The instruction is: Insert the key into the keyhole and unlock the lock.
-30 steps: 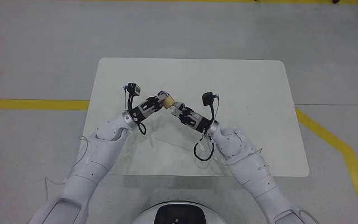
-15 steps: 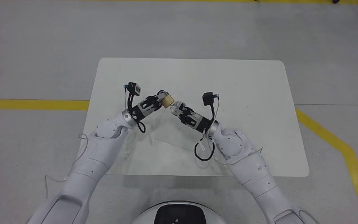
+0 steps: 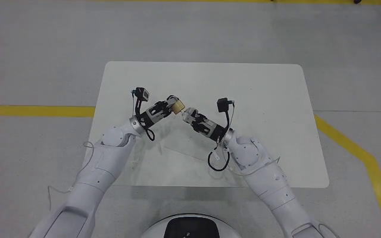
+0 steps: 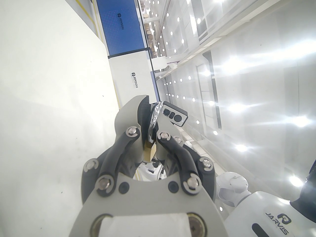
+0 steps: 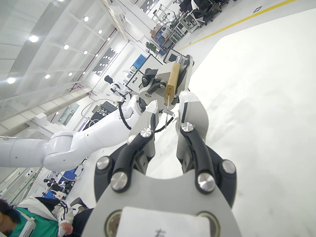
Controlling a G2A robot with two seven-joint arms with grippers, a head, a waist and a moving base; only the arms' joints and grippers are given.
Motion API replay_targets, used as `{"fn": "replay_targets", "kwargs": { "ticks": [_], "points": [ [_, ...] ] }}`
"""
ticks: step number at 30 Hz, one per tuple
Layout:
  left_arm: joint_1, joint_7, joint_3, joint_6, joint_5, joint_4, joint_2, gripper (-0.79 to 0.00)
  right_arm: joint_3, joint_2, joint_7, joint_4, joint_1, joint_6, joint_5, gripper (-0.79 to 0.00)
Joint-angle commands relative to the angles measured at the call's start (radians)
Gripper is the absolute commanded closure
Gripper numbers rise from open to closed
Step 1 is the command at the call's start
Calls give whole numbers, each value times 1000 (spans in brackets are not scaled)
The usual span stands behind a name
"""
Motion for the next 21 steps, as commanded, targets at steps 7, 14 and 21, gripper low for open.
{"fn": "replay_targets", "kwargs": {
  "ticks": [7, 14, 21],
  "points": [
    [1, 1, -8, 0, -2, 1, 0, 0, 1, 1, 25, 6, -2, -10, 37, -169],
    [2, 3, -11, -5, 2, 0, -1, 0, 1, 1, 44, 11, 2, -16, 52, 0],
    [5, 5, -10, -5, 13, -2, -1, 0, 1, 2, 40, 10, 3, -7, 36, 0]
  ]
}}
